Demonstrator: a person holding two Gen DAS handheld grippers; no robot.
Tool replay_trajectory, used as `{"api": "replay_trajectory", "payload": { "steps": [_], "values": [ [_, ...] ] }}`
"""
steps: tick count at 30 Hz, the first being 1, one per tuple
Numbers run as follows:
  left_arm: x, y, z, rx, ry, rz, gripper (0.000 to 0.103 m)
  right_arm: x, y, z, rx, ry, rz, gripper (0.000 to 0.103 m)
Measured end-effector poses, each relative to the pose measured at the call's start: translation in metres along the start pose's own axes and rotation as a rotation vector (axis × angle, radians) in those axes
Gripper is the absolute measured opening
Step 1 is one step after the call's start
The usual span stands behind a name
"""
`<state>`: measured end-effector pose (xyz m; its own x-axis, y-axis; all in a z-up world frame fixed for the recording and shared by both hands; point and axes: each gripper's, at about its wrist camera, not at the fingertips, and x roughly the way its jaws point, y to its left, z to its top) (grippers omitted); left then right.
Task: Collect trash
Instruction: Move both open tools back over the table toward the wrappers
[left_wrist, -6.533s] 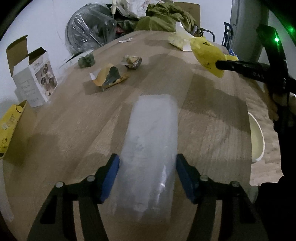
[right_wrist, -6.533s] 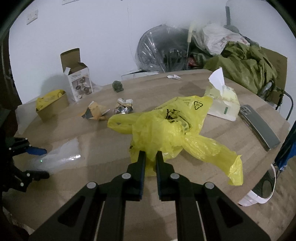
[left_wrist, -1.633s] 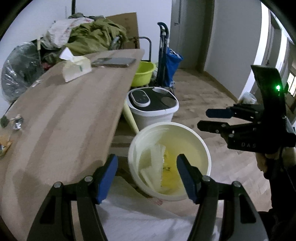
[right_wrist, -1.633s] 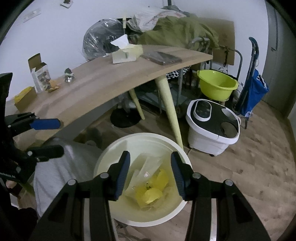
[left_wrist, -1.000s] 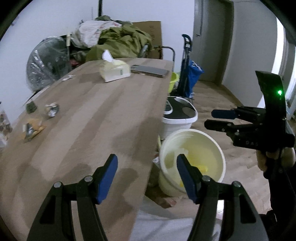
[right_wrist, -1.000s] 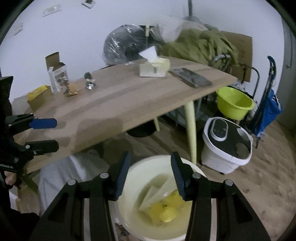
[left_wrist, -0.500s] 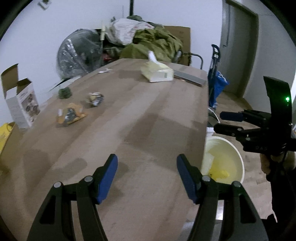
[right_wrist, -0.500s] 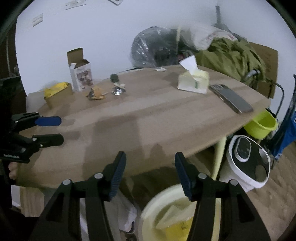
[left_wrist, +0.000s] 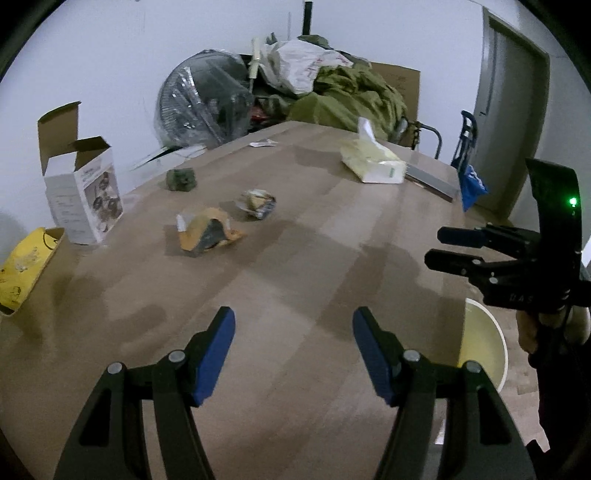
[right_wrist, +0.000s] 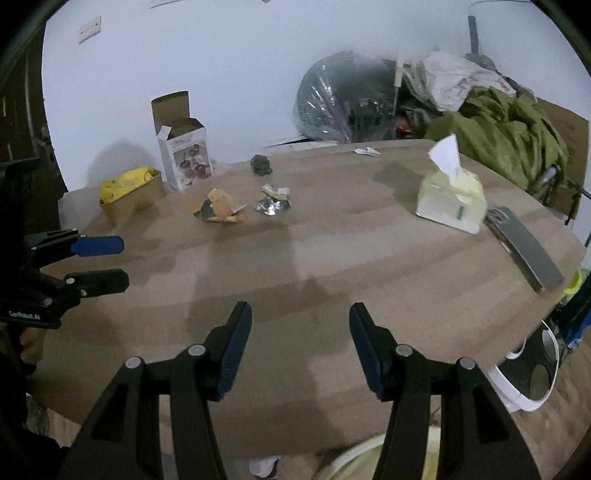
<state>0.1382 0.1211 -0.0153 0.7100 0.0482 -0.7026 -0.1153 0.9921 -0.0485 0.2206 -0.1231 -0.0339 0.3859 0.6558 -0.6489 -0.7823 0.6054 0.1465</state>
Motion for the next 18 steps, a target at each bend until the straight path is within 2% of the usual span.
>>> {"api": "replay_trajectory", "payload": {
  "steps": [18],
  "values": [
    [0.035, 0.055, 0.033, -0.091, 0.019, 0.047, 0.066, 0.063, 0.001, 0.066, -0.037, 0.027, 0.062, 0.053]
  ]
}}
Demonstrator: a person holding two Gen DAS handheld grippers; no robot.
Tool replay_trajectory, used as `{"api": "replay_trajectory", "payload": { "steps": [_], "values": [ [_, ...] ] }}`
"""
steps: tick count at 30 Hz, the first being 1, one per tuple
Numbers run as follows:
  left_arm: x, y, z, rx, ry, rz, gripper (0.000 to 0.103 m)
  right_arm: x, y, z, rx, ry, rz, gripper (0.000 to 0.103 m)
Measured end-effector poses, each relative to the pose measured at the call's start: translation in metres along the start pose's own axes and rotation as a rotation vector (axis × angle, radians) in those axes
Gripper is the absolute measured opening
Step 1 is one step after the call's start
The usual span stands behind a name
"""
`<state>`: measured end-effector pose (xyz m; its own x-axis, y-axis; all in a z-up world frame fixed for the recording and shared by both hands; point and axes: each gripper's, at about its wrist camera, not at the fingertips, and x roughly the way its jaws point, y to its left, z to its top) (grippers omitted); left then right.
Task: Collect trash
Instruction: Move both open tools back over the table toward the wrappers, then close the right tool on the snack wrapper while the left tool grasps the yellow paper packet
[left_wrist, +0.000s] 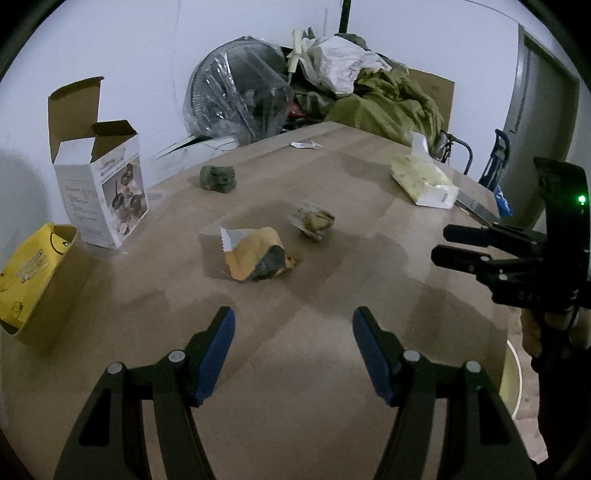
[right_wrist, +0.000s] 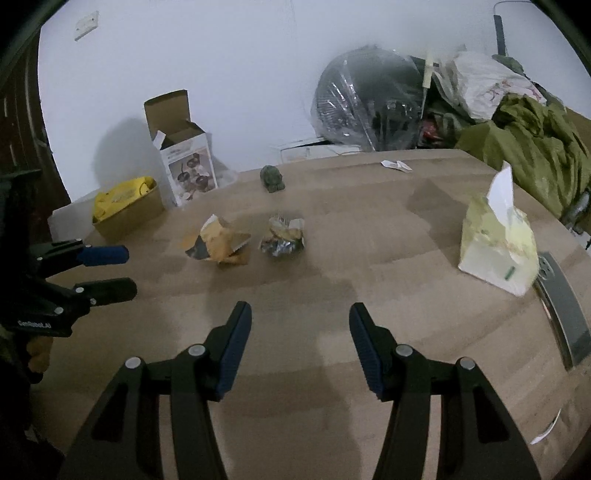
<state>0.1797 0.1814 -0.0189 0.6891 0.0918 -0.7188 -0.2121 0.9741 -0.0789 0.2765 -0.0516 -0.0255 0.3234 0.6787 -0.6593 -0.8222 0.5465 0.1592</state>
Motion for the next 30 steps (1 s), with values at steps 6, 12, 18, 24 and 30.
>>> {"api": "replay_trajectory", "payload": {
  "steps": [6, 12, 18, 24, 30],
  "values": [
    [0.015, 0.007, 0.009, 0.004, 0.001, -0.005, 0.066, 0.021, -0.003, 0.018, -0.003, 0.022, 0.019, 0.053],
    [0.027, 0.015, 0.018, -0.018, 0.0, 0.003, 0.066, 0.043, 0.001, 0.039, -0.024, 0.032, 0.036, 0.053],
    [0.045, 0.035, 0.025, -0.101, -0.012, -0.002, 0.066, 0.071, 0.007, 0.059, -0.046, 0.05, 0.051, 0.061],
    [0.049, 0.048, 0.03, -0.138, -0.025, -0.037, 0.067, 0.112, 0.015, 0.074, -0.063, 0.115, 0.065, 0.061],
    [0.059, 0.062, 0.036, -0.184, -0.015, -0.06, 0.075, 0.139, 0.02, 0.084, -0.062, 0.164, 0.045, 0.061]
  ]
}}
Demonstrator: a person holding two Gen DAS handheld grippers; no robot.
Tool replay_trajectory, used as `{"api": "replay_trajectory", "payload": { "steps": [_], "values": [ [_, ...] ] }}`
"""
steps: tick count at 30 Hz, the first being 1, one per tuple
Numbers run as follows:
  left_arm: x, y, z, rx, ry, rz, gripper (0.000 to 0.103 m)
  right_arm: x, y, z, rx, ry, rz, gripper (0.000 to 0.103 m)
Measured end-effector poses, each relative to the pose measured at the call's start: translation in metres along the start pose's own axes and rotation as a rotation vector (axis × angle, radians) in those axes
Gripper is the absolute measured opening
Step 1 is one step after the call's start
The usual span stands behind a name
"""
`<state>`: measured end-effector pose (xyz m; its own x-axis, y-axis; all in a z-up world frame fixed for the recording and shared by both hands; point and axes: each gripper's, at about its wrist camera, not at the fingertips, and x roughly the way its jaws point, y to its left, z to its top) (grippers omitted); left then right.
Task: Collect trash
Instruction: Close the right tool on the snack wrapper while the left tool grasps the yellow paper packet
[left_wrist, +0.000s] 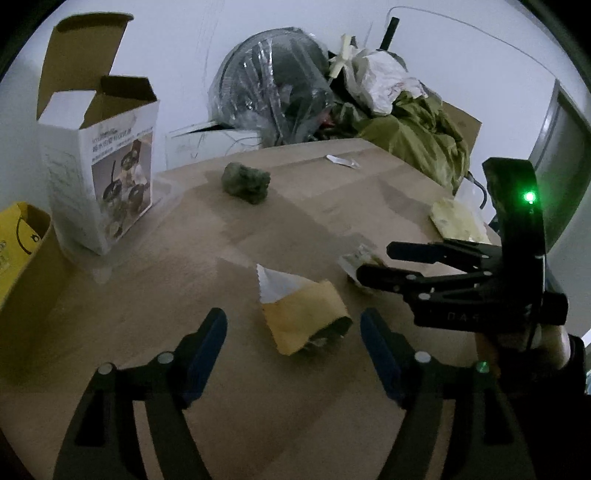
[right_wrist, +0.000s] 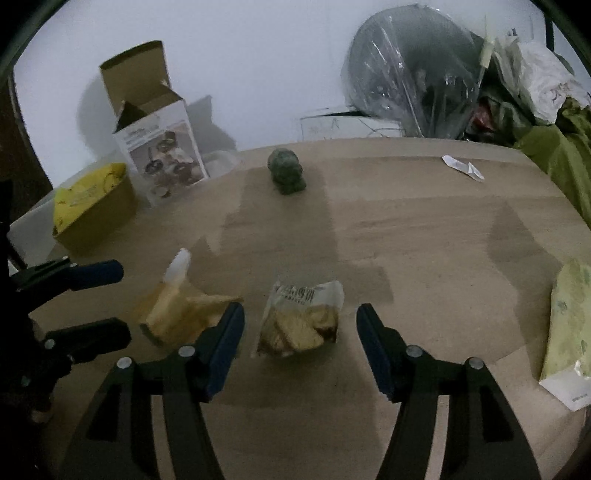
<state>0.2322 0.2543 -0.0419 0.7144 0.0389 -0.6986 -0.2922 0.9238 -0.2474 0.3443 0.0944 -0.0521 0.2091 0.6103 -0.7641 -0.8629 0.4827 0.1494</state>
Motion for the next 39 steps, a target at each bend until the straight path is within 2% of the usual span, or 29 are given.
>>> {"api": "replay_trajectory", "payload": {
  "steps": [7, 11, 13, 18, 21, 24, 28, 32, 39],
  "values": [
    [0.019, 0.006, 0.02, -0.042, 0.021, -0.048, 0.077, 0.013, -0.006, 0.004, 0.001, 0.033, -0.021, 0.061],
    [0.034, 0.001, 0.025, -0.036, 0.065, -0.062, 0.077, 0.015, -0.008, 0.002, -0.001, 0.035, -0.017, 0.06],
    [0.039, -0.005, 0.026, 0.003, 0.079, -0.041, 0.077, 0.016, -0.009, 0.001, -0.002, 0.04, -0.017, 0.046],
    [0.05, -0.006, 0.022, 0.012, 0.12, -0.015, 0.077, 0.016, -0.011, 0.0, -0.003, 0.033, -0.006, 0.039],
    [0.052, -0.005, 0.022, 0.014, 0.121, -0.006, 0.077, 0.013, -0.011, -0.001, -0.011, 0.022, 0.001, 0.03],
    [0.053, -0.007, 0.021, 0.021, 0.123, 0.027, 0.077, 0.008, -0.012, -0.002, -0.007, 0.01, 0.0, 0.028],
    [0.05, -0.008, 0.019, 0.039, 0.126, 0.031, 0.076, 0.0, -0.014, -0.005, 0.005, -0.008, -0.005, 0.027],
    [0.049, -0.011, 0.016, 0.06, 0.136, 0.019, 0.057, -0.013, -0.013, -0.008, 0.015, -0.032, -0.006, 0.027],
    [0.041, -0.018, 0.009, 0.077, 0.113, 0.006, 0.044, -0.037, -0.01, -0.015, 0.021, -0.069, -0.013, 0.027]
  ]
}}
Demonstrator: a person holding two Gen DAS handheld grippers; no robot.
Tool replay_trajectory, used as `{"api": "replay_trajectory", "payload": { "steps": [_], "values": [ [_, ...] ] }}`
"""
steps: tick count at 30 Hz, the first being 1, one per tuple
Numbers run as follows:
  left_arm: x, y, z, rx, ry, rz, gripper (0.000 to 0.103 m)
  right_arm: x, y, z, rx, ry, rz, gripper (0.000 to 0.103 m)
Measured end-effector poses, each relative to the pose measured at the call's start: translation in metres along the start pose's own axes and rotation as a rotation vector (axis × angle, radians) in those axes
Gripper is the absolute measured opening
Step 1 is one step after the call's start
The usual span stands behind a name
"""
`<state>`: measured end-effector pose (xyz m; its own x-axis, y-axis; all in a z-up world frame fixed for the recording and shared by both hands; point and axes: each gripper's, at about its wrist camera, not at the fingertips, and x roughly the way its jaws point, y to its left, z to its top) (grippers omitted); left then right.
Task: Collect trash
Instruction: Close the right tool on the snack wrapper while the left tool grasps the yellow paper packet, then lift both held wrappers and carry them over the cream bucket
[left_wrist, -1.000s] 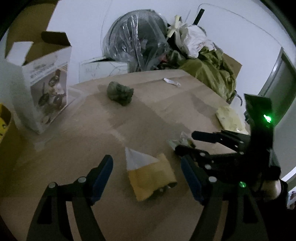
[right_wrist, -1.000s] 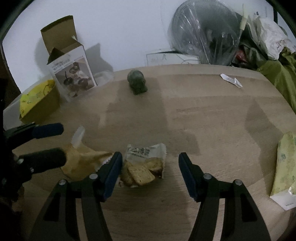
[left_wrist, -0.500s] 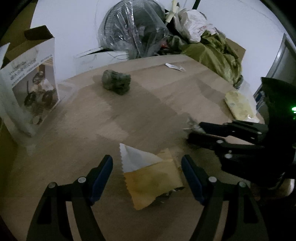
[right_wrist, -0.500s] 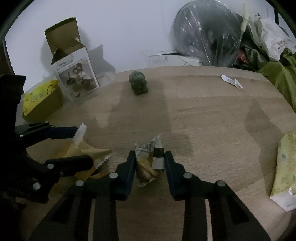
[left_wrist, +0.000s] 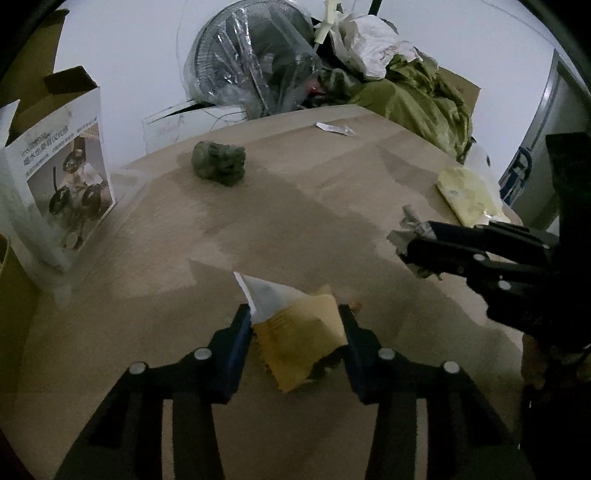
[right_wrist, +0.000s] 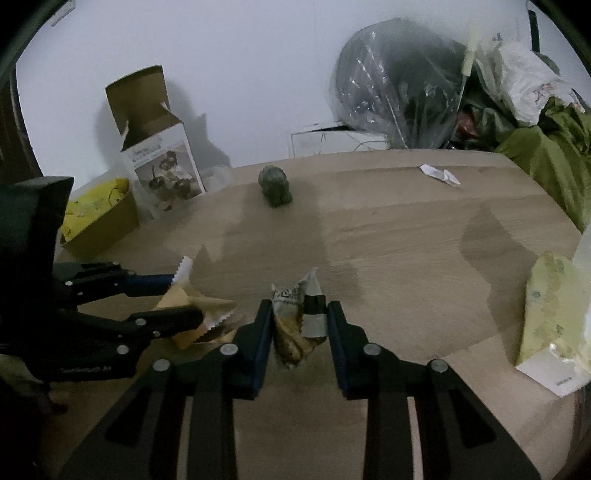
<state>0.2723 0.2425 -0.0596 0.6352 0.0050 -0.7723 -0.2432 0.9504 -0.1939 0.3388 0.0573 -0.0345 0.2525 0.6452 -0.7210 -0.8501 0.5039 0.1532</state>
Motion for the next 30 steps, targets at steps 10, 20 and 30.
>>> {"api": "replay_trajectory", "payload": {
  "steps": [10, 20, 30],
  "values": [
    [-0.032, -0.025, -0.01, 0.026, -0.049, -0.019, 0.041, -0.04, 0.0, -0.018, 0.015, -0.035, -0.023, 0.027],
    [-0.066, -0.05, -0.028, 0.036, -0.089, -0.046, 0.041, -0.083, 0.001, -0.047, 0.039, -0.07, -0.039, 0.027],
    [-0.09, -0.075, -0.058, 0.047, -0.115, -0.062, 0.042, -0.117, 0.01, -0.081, 0.044, -0.086, -0.053, 0.027]
  ]
}}
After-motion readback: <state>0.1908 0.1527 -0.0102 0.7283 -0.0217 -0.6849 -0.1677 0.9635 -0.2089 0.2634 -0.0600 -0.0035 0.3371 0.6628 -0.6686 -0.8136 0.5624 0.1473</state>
